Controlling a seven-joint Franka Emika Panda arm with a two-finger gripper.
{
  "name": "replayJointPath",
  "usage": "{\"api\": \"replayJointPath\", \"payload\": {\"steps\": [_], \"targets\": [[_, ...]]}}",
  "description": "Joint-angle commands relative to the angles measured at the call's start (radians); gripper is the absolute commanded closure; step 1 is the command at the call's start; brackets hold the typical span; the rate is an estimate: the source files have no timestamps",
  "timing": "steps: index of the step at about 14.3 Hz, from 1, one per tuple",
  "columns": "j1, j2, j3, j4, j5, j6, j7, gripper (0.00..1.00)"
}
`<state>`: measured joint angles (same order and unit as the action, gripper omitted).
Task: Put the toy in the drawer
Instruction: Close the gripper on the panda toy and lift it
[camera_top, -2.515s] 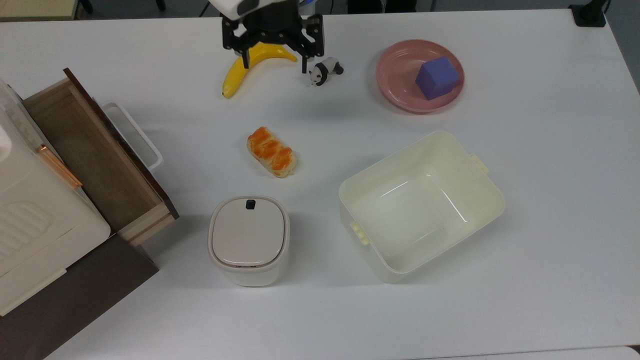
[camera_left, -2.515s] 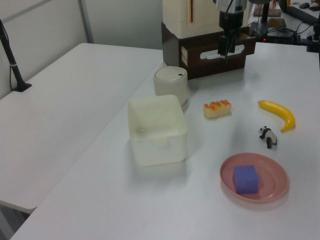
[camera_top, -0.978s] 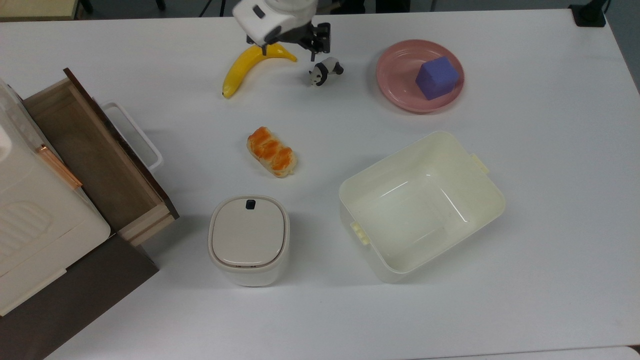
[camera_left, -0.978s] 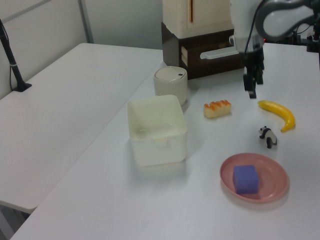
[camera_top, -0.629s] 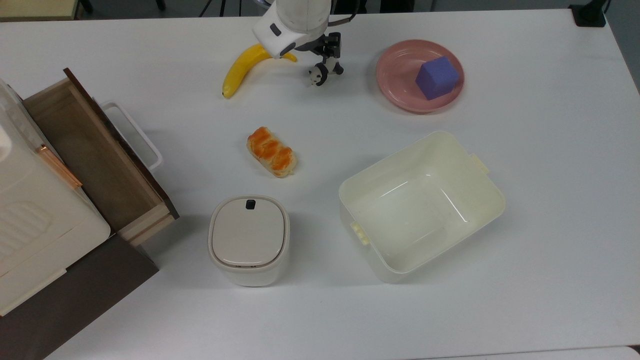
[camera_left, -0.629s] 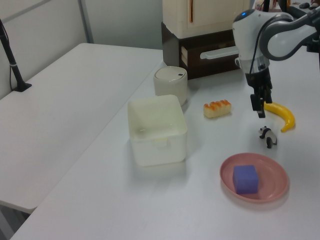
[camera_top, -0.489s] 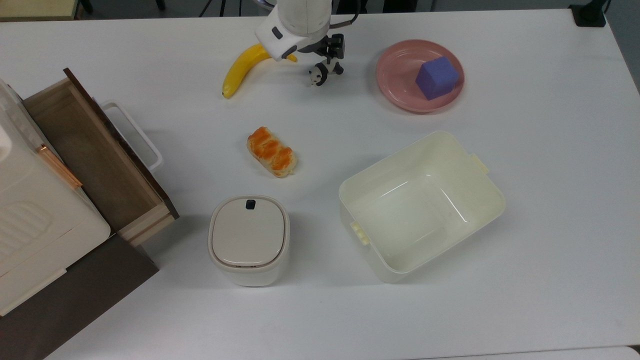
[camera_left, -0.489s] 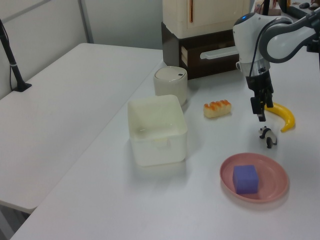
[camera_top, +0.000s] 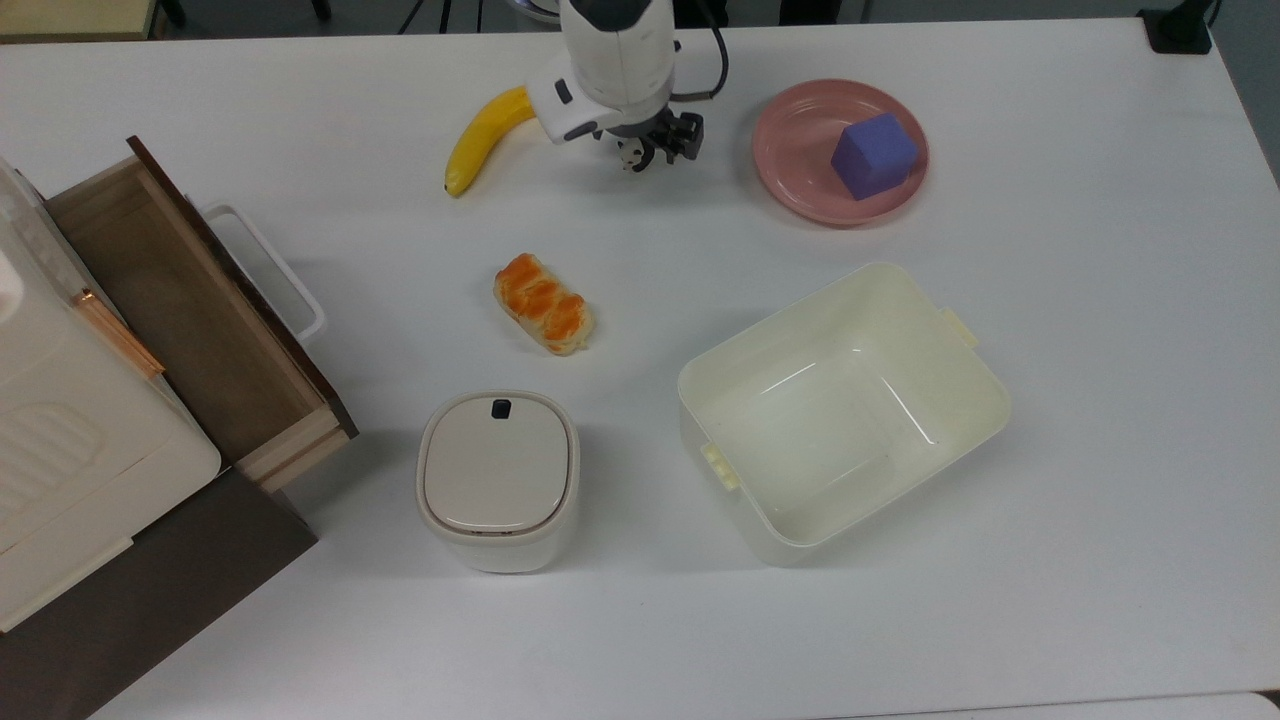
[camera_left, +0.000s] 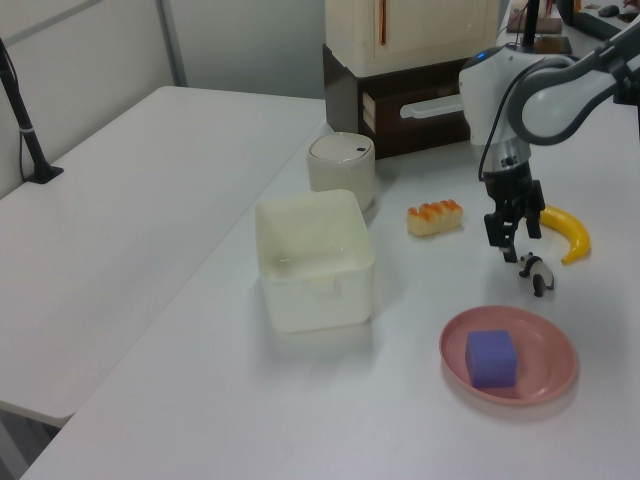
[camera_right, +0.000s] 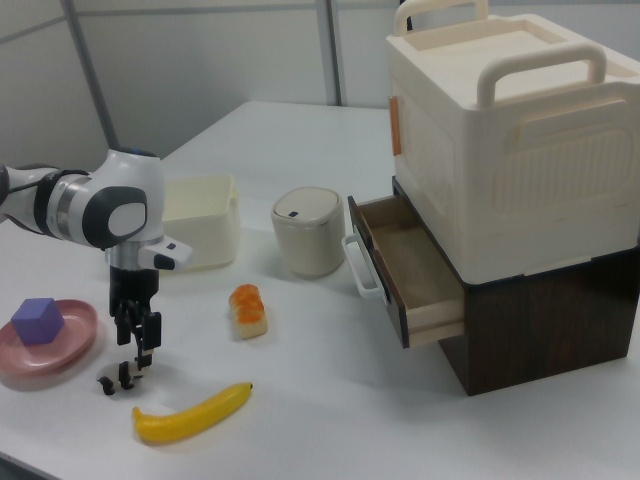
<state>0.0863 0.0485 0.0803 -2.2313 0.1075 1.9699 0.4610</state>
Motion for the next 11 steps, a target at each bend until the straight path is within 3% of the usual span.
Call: {"api": "replayJointPath", "payload": {"steps": [1,2,5,8,11], "targets": [[0.032,0.005,-0.007,-0.044,0.017,0.069,0.059,0.2],[0.045,0.005,-0.007,-0.054,0.015,0.081,0.062,0.21],[0.05,0.005,-0.007,-0.076,0.006,0.079,0.062,0.36],[0.05,0.004,-0.007,-0.074,-0.003,0.078,0.056,0.7],[0.041,-0.002,-0.007,-0.053,-0.025,0.072,0.033,0.8]]}}
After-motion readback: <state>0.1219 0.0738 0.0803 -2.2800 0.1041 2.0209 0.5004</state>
